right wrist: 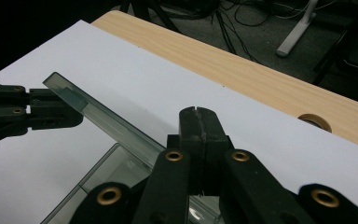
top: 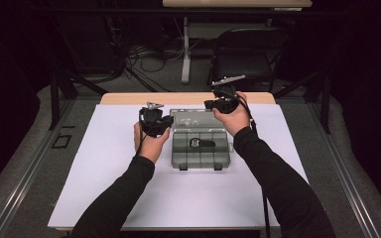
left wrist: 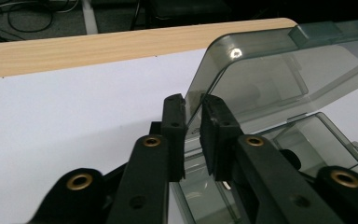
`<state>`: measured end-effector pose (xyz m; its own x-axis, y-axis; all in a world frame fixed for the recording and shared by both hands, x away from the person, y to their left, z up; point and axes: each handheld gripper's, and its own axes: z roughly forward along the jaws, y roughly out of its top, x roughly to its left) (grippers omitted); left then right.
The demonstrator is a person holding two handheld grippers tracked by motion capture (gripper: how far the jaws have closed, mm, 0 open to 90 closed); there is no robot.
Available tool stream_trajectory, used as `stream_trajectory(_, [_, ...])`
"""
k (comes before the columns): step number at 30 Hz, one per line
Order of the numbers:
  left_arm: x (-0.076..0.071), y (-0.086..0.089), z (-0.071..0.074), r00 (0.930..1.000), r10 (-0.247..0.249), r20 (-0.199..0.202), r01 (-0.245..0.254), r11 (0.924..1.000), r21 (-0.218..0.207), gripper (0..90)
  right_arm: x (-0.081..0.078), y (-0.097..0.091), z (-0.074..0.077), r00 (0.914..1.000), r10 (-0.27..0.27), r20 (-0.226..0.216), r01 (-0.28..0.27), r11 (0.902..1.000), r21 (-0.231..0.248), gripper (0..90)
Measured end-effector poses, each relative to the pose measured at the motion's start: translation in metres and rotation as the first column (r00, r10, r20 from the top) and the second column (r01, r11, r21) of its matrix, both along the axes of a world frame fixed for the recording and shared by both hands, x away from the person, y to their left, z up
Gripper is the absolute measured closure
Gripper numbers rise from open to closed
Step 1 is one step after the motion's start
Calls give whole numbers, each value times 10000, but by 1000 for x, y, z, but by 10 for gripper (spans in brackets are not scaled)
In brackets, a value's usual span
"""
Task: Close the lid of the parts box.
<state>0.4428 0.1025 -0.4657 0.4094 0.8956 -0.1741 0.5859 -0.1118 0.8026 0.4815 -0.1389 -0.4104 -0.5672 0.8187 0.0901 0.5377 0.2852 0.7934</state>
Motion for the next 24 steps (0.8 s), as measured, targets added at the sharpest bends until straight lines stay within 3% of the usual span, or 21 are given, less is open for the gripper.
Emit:
stream_trajectory(7, [-11,8,4,9995,-293,87,295,9995,-147,682,-2,2,0,9999,101,-24,-101,9999,13,900])
stream_trajectory(10, [-17,11,3,9993,-377,9,377,9992,-127,683,-3,3,0,9998,169,-57,-169,9999,21,900])
stream_trajectory(17, [-27,14,4,9975,-694,-120,691,9973,-241,777,-7,5,-4,9993,357,-88,-357,9994,15,900])
stream_trajectory(24, [-36,5,6,9930,-1176,-136,1173,9928,-250,861,-12,4,-7,9988,443,-206,-442,9990,58,900])
